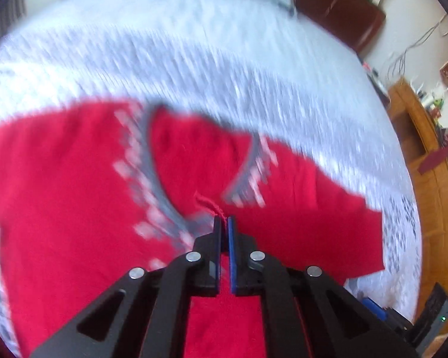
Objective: Fold small clothes
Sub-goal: 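Carry the held sleeve across the sweater body with the right gripper, then release, then move the left gripper to the other sleeve cuff and grasp it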
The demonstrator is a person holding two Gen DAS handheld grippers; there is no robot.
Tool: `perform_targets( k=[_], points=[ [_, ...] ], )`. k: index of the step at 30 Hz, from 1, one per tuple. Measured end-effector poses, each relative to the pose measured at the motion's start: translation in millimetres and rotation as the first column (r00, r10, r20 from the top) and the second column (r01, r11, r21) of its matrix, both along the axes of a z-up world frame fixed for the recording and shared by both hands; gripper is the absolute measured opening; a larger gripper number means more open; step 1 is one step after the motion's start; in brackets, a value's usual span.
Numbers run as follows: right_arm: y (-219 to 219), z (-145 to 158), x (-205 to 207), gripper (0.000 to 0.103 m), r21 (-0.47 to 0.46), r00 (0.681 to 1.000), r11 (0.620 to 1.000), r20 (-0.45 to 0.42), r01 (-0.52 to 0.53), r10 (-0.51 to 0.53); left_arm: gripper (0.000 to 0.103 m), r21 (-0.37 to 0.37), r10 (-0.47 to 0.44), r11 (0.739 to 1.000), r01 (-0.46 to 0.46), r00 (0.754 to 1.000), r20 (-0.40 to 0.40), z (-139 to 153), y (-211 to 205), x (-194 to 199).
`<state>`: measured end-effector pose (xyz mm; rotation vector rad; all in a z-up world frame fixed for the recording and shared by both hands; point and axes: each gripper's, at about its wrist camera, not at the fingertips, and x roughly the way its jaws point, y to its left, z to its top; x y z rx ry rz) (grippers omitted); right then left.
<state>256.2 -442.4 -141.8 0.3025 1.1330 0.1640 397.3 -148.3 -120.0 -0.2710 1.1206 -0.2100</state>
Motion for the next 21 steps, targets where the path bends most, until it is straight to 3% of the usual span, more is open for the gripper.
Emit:
perform_targets(
  k=[4,7,11,15,18,21],
  points=[
    [-1,6,4,0.035,-0.005,1.000,1.000,0.008,0.000,0.000,0.004,0.090,0.063,0.993,-0.071,0.994,0.090,30,50,9],
    [2,8,12,0.038,0.005,1.000,1.000,0.008,0.000,0.000,0.004,0.147,0.124,0.979,-0.141,0.985,0.119,32,94,18],
    [7,2,29,0.042,0.029,1.000,1.000,-0.016,0.003,-0.003,0.004,0.183,0.199,0.959,-0.215,0.975,0.103,11,141,22],
    [6,-10,56,0.049,0.073,0.997,0.997,-0.066,0.035,-0.030,0.004,0.147,0.272,0.949,-0.279,0.960,0.070,-14,177,18],
    [14,-20,77,0.058,0.029,0.993,0.999,-0.111,0.037,-0.034,0.004,0.153,0.251,0.955,-0.254,0.967,0.036,-37,179,18],
    [19,-33,91,0.059,0.014,0.986,0.999,-0.161,0.053,-0.050,0.004,0.154,0.245,0.958,-0.244,0.970,0.011,-51,177,11]
  ],
)
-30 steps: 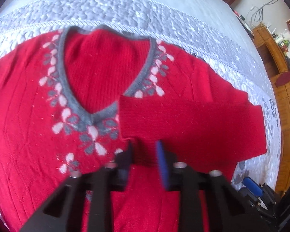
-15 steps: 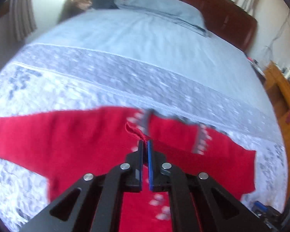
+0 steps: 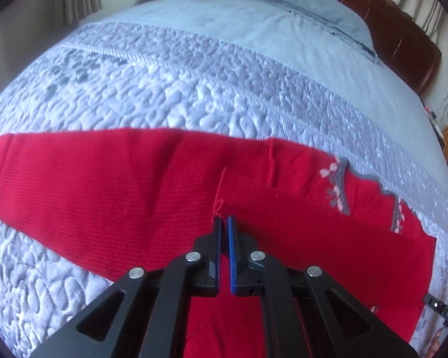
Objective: Fold small clothes
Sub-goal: 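Move the left gripper to the other sleeve cuff and grasp it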
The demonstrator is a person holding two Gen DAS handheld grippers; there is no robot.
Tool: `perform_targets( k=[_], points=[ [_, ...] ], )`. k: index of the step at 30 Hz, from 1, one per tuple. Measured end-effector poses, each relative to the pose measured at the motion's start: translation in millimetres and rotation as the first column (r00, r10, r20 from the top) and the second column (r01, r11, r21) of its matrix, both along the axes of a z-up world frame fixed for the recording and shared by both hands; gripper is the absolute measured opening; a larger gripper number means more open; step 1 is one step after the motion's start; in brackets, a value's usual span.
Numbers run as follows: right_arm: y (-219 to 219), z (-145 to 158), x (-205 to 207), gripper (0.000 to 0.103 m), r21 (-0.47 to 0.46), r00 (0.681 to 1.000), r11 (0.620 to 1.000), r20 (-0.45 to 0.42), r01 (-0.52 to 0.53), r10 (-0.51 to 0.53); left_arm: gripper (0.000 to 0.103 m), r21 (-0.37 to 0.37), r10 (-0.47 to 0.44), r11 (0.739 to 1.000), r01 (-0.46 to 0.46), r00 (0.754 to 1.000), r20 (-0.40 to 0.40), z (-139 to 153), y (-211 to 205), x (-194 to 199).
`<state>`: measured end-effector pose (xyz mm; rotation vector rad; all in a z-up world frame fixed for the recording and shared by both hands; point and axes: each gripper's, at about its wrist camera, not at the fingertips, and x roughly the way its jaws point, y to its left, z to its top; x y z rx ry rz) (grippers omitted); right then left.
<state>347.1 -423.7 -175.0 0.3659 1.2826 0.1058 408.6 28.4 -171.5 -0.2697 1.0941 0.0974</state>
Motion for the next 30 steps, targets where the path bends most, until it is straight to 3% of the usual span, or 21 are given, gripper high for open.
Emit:
perform_targets(
  k=[1,2,3,4,5,8,11,14,16,17,20,23,26,30],
  points=[
    [1,-3,4,0.057,-0.011,1.000,1.000,-0.014,-0.002,0.002,0.004,0.002,-0.001,1.000,0.001,1.000,-0.009,-3,0,-1],
    [2,-3,6,0.047,-0.024,1.000,1.000,-0.013,-0.002,0.002,0.004,0.008,-0.003,1.000,0.003,1.000,-0.016,-5,-2,-4],
    [3,-2,6,0.021,-0.017,1.000,1.000,-0.011,-0.015,0.015,0.005,0.013,-0.008,1.000,0.008,1.000,-0.017,-6,-3,-5],
    [4,-3,6,0.007,0.012,0.999,1.000,-0.020,-0.027,0.027,0.005,0.024,-0.018,1.000,0.019,1.000,-0.013,-6,-5,-7],
    [2,-4,5,0.007,0.040,0.999,0.999,-0.027,-0.022,0.024,0.005,0.035,-0.027,0.999,0.028,1.000,-0.009,-5,-6,-7],
    [-2,-2,0,0.006,-0.021,0.999,0.999,-0.030,-0.030,0.030,0.010,0.065,-0.024,0.998,0.025,0.999,-0.027,-8,-8,-8],
    [-5,-11,0,0.006,-0.014,0.998,1.000,-0.064,0.001,-0.002,0.011,0.108,-0.032,0.994,0.035,0.999,-0.035,-16,-13,-7],
    [8,-5,4,0.011,-0.100,0.998,0.994,-0.065,-0.035,0.028,0.012,0.156,-0.056,0.986,0.061,0.998,-0.035,-12,-21,-9],
    [15,3,2,0.020,-0.154,0.998,0.987,-0.058,-0.047,0.039,0.028,0.113,-0.065,0.991,0.070,0.997,-0.043,-7,-16,-12],
    [16,5,0,0.022,-0.164,0.998,0.985,-0.054,-0.048,0.040,0.048,0.090,-0.069,0.993,0.074,0.996,-0.054,-4,-12,-14],
    [17,18,-11,0.022,-0.172,0.999,0.984,-0.041,-0.039,0.033,0.050,0.109,-0.080,0.990,0.085,0.995,-0.057,8,3,-24],
    [27,28,-24,0.022,-0.173,0.998,0.983,-0.037,-0.057,0.051,0.059,0.114,-0.068,0.991,0.076,0.995,-0.069,21,32,-36],
    [48,36,-35,0.029,-0.181,0.995,0.978,-0.040,-0.102,0.096,0.067,0.116,-0.002,0.993,0.013,0.996,-0.094,28,78,-50],
    [80,43,-45,0.033,-0.178,0.985,0.968,-0.032,-0.175,0.172,0.070,0.156,0.116,0.983,-0.098,0.987,-0.108,36,151,-69]
  ],
)
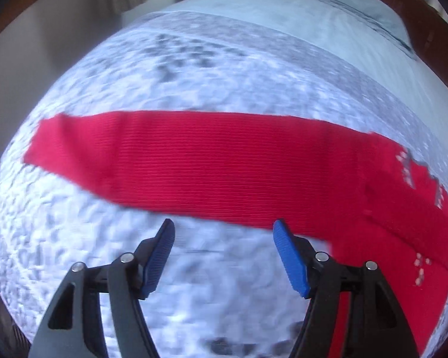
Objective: Fold small clothes
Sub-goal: 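Move the left gripper to the other sleeve cuff and grasp it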
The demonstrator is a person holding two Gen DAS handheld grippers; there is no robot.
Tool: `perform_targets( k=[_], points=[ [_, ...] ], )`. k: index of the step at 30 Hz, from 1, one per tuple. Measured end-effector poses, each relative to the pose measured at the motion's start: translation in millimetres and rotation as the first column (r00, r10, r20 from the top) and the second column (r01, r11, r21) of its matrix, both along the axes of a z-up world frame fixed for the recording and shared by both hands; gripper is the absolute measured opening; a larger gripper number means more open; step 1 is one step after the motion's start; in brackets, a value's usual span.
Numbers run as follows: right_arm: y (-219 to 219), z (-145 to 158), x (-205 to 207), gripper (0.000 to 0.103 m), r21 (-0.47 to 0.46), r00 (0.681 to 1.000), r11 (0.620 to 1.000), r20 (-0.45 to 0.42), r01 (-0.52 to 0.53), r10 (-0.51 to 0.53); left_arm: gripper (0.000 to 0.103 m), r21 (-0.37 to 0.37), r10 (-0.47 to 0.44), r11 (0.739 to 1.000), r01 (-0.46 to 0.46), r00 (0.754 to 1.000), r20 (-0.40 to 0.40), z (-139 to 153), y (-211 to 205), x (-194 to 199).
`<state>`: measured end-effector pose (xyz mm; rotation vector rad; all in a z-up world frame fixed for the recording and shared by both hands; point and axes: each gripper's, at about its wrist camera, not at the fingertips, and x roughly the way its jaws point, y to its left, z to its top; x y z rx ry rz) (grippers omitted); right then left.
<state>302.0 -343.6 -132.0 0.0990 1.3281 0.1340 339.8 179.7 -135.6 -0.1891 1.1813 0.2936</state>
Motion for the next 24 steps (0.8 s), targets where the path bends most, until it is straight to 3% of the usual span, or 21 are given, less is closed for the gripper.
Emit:
perform_targets(
  k=[6,12,17,24],
  points=[
    [38,-5,-6,0.034,-0.014,0.996,0.996,-0.014,-0.084,0.084,0.070,0.015,0.209,0.978,-0.209,0.978,0.001,10,108,-21],
    [54,-9,-3,0.034,-0.028,0.994,0.993,-0.022,-0.111,0.110,0.070,-0.072,0.356,0.932,-0.356,0.934,-0.020,-7,191,-24],
    [62,-14,-1,0.034,-0.050,0.992,0.991,-0.032,-0.122,0.120,0.070,-0.146,0.377,0.917,-0.371,0.926,0.011,-16,207,-11],
    [67,-18,1,0.037,-0.051,0.991,0.990,-0.034,-0.131,0.129,0.069,-0.150,0.389,0.912,-0.381,0.921,0.025,-26,212,18]
  ],
)
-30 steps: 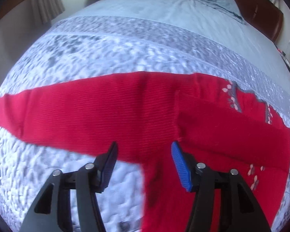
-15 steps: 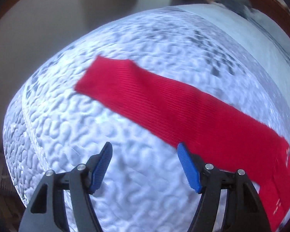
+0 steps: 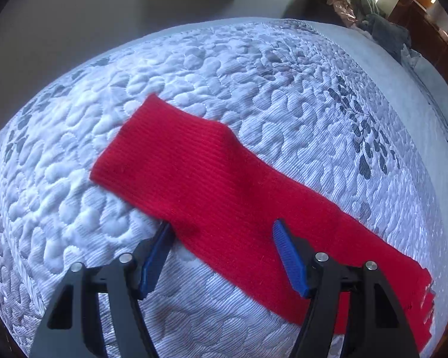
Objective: Fold small clothes
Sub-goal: 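Move the left gripper to the other sleeve cuff and grasp it, then fold the held sleeve over the sweater body with the left gripper, release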
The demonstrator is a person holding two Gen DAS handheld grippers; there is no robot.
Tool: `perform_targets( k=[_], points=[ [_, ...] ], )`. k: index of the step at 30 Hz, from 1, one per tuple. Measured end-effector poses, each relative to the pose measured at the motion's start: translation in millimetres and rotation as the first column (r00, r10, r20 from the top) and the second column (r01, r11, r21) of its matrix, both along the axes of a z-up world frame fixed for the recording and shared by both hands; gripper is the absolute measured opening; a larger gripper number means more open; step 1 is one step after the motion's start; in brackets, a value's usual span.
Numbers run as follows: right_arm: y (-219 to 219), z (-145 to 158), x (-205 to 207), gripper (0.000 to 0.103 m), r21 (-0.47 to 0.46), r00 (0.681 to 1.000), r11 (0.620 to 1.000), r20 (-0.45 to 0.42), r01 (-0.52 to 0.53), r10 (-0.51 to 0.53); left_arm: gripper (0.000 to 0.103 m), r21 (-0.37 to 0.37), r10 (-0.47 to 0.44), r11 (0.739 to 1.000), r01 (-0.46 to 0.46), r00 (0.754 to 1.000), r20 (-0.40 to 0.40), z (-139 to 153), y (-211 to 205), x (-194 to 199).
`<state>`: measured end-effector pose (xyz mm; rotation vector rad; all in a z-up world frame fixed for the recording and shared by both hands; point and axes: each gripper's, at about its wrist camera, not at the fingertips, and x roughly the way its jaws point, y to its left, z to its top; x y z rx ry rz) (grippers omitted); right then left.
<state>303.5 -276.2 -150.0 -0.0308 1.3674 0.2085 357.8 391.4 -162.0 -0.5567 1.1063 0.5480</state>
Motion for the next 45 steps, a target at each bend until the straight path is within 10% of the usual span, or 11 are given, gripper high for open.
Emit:
perform_targets(
  k=[4,9,21,32,45],
  points=[
    [1,0,-2,0.037,-0.010,1.000,1.000,0.015,-0.017,0.017,0.059,0.041,0.003,0.999,-0.002,1.000,-0.013,-6,1,10],
    [1,2,-3,0.038,0.002,0.999,1.000,0.029,-0.030,0.030,0.019,0.074,-0.007,0.997,0.005,1.000,0.022,0,-3,12],
    [-13,0,-10,0.039,0.023,1.000,1.000,0.029,-0.002,0.002,0.011,0.180,-0.120,0.980,0.081,0.968,0.219,55,-62,6],
    [-25,1,-18,0.039,0.047,0.999,0.999,0.033,0.018,-0.020,0.011,0.228,-0.483,0.873,0.431,0.827,0.287,99,-240,12],
    [-41,4,-22,0.039,0.052,0.998,0.998,0.042,0.035,-0.037,0.011,0.093,-0.718,0.691,0.717,0.665,0.204,54,-424,7]
  ],
)
